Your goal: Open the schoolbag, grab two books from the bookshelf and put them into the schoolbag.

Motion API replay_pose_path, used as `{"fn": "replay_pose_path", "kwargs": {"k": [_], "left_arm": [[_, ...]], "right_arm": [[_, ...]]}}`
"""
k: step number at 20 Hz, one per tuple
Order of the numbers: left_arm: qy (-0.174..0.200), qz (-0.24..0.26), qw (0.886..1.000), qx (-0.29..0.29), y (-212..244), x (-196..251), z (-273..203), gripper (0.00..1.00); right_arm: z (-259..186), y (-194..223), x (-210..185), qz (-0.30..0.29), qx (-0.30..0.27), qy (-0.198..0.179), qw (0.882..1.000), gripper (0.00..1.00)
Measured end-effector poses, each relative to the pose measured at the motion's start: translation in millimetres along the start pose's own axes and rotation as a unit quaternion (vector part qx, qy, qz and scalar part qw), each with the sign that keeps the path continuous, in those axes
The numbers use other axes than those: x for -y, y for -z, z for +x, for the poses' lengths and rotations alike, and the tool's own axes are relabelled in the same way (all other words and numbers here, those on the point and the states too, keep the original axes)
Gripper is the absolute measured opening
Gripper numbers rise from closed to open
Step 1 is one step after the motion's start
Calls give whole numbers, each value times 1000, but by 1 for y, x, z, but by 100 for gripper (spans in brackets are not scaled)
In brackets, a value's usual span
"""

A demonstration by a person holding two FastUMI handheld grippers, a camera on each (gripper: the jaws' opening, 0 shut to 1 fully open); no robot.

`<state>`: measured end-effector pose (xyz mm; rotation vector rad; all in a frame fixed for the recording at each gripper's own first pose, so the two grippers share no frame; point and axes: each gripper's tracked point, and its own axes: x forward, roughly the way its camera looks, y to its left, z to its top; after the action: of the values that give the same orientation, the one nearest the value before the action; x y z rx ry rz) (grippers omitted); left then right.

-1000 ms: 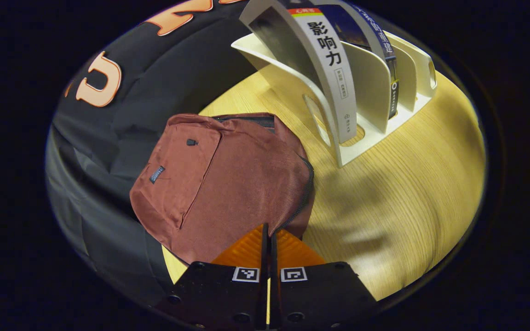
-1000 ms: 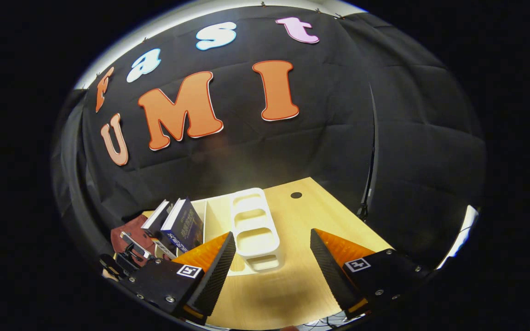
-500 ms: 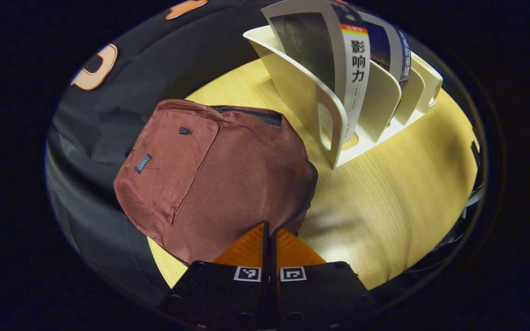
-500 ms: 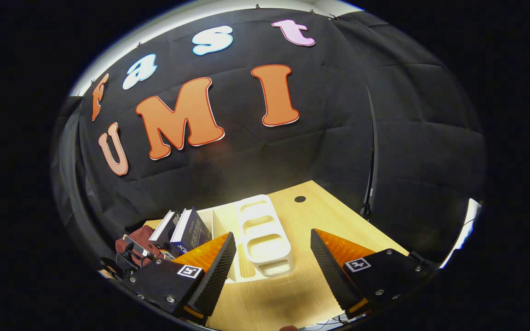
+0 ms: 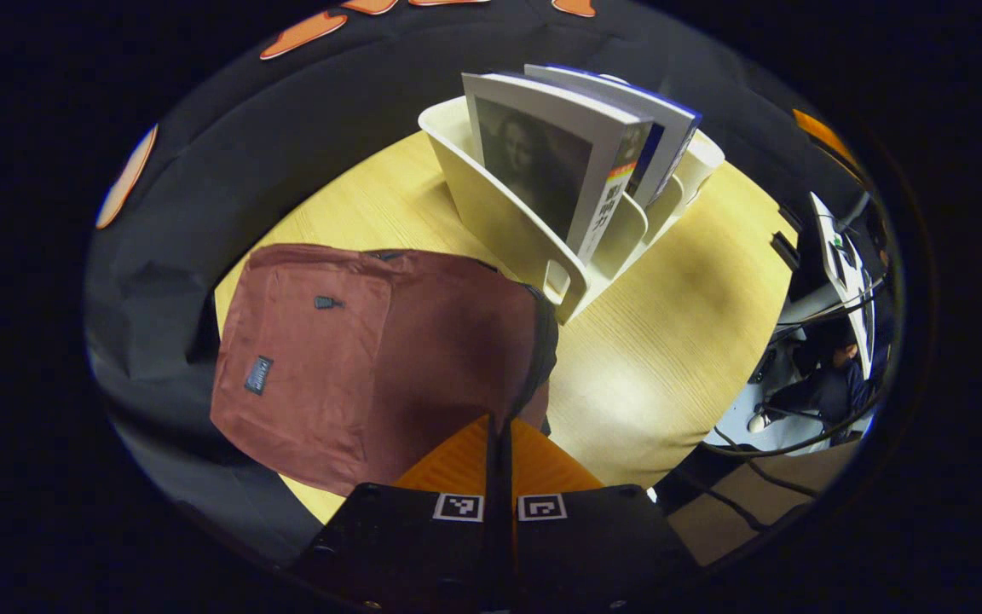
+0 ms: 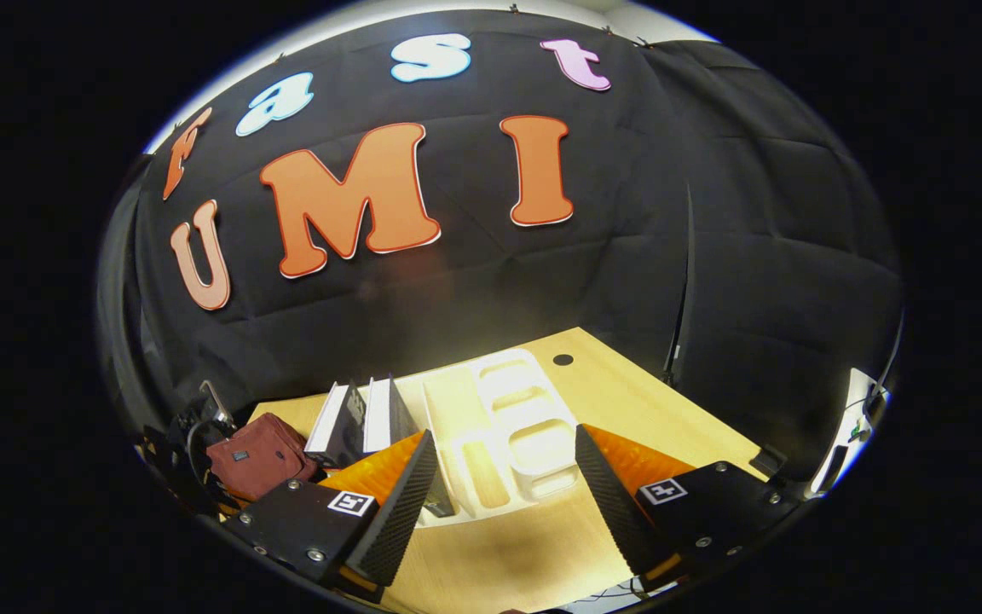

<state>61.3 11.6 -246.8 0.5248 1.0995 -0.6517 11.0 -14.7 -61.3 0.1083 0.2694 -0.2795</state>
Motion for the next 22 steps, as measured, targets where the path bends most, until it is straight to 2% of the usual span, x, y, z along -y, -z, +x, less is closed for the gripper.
{"fn": "replay_pose_path", "kwargs": {"k": [4,10,14,19,22], "left_arm": [[8,21,999,27,-15,-41,-37,1],[-27,30,996,83,-46,-97,-68,1],[-24,14,995,99,-50,-112,-76,1],[-17,6,994,104,-48,-117,-70,1],[-19,6,994,106,-46,-119,-70,1]], "right_arm": [[-10,4,-33,-20,-7,-3,1000,97],[-15,11,-70,-38,-59,-21,997,97],[-12,3,-102,-47,-100,-62,992,97],[9,-17,-145,-81,-168,-106,977,97],[18,-20,-183,-94,-233,-152,956,97]]}}
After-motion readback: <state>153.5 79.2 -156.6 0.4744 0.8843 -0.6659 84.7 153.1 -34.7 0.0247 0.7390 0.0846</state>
